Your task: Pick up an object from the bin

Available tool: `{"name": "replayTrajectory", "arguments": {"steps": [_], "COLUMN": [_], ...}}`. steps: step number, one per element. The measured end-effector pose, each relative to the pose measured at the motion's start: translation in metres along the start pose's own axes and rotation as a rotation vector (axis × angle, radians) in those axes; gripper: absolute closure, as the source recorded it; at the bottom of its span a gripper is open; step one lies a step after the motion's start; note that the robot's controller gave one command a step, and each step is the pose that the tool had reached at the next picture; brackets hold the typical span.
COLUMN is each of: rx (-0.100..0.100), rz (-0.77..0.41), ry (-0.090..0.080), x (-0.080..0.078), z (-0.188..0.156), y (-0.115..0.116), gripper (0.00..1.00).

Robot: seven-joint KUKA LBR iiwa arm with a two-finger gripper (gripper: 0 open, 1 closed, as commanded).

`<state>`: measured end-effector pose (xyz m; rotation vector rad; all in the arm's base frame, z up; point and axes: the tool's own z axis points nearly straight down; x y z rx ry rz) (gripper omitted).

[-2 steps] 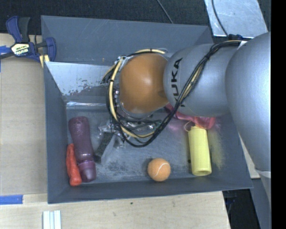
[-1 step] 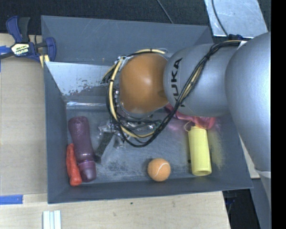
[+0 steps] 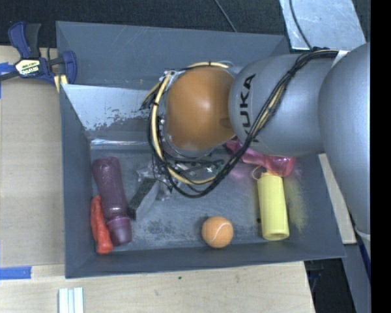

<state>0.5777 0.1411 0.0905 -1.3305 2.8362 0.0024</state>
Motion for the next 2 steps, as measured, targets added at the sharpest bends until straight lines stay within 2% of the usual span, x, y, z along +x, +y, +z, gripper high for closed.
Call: {"name": "replayTrajectory", "arguments": {"steps": [1,2], "rx": [0.0,0.002], "rz": [0.003,0.005], "ry": [-0.001,-0.004], "x": [0.0,-0.001], "z": [-0.031,-0.045], "y": [0.0,-0.001], "gripper": [1.0,1.0]}}
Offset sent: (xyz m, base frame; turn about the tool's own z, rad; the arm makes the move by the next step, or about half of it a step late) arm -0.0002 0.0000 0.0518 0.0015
